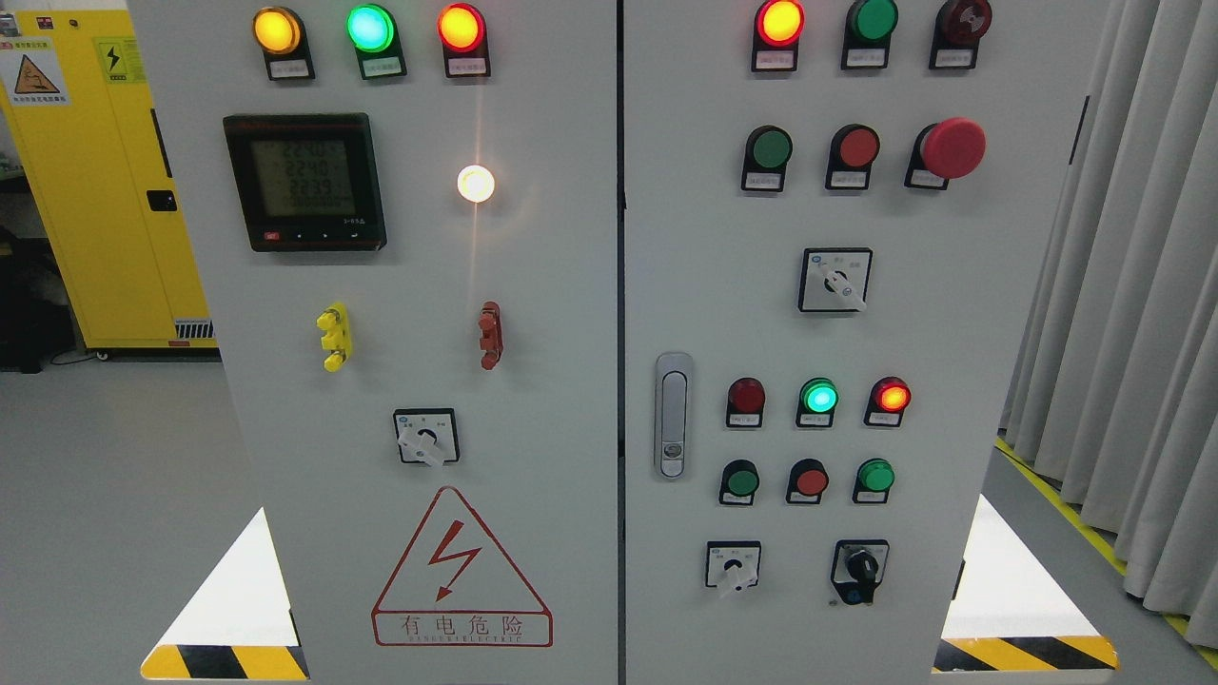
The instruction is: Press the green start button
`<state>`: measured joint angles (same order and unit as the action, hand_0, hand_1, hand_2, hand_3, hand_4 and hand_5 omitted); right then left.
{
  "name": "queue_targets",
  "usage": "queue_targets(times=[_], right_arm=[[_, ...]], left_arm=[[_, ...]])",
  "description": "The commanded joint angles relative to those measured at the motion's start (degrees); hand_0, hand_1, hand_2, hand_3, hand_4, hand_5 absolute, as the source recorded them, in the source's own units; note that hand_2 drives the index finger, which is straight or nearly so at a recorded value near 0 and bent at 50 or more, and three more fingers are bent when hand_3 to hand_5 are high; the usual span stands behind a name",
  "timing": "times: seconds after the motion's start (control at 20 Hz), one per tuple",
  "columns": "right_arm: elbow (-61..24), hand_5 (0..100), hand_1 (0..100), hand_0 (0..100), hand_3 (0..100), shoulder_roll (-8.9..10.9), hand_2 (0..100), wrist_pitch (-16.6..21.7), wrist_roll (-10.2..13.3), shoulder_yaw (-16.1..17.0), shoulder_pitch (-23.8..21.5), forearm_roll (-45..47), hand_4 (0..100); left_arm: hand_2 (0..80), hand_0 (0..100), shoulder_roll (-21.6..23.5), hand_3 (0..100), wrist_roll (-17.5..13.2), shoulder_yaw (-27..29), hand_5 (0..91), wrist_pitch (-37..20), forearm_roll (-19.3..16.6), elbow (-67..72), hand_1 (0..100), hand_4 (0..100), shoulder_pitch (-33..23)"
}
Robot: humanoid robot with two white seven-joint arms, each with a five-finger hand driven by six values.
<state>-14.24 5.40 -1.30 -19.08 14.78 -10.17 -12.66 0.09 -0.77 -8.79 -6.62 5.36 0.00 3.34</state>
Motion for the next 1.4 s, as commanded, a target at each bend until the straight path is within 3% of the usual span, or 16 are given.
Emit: queue_targets(times=[0.0,0.2,0.55,0.7,0.95,1.1,1.15,1.35], right_arm=[[1.93,0,34,22,0,-0.65,0,0.25,0.71,-0.1,0.59,0.01,0],[1.93,0,34,22,0,-0.74,0,0.25,1.06,-0.28,0.59,-0.08,0],[1.67,0,34,21,0,-1.44,0,4.46,5.02,-0.98,1.02,-0.34,0],[1.32,0,34,21,0,-1.53,0,7.54,6.07,-4.13,3.39,-0.43,0],[-3.77,0,39,18,0,-1.62,0,10.08,11.08,-12.04,7.0,-0.96,0],[-5.45,0,40,18,4,-2.4,0,13.86,11.61,-16.09,9.28,-0.87,0],[-6.41,0,41,17,12,-2.58,0,15.35,11.61,-16.62,9.72,-1.04,0],[-17.01,0,43,17,22,-3.37,0,18.44,11.53,-16.89,8.85,-1.13,3]], left_arm=[[0.0,12,1.49,0,-0.02,0.0,0.0,0.03,0.0,-1.58,56,0,0.0],[0.0,12,1.49,0,-0.02,0.0,0.0,0.03,0.0,-1.58,56,0,0.0],[0.0,12,1.32,0,-0.02,0.09,0.0,0.03,0.0,-1.58,56,0,0.0],[0.0,12,1.31,0,-0.02,0.17,0.0,0.03,0.0,-1.58,56,0,0.0],[0.0,12,0.79,0,-0.02,0.17,0.0,0.03,0.0,-1.5,56,0,-0.18],[0.0,12,-0.44,0,-0.02,0.09,0.0,0.03,0.0,-1.5,56,0,-0.26],[0.0,12,-1.14,0,-0.02,0.09,0.0,0.03,0.0,-1.41,56,0,-0.35],[0.0,12,-2.2,0,-0.02,0.17,0.0,0.03,0.0,-1.06,56,0,-0.61]])
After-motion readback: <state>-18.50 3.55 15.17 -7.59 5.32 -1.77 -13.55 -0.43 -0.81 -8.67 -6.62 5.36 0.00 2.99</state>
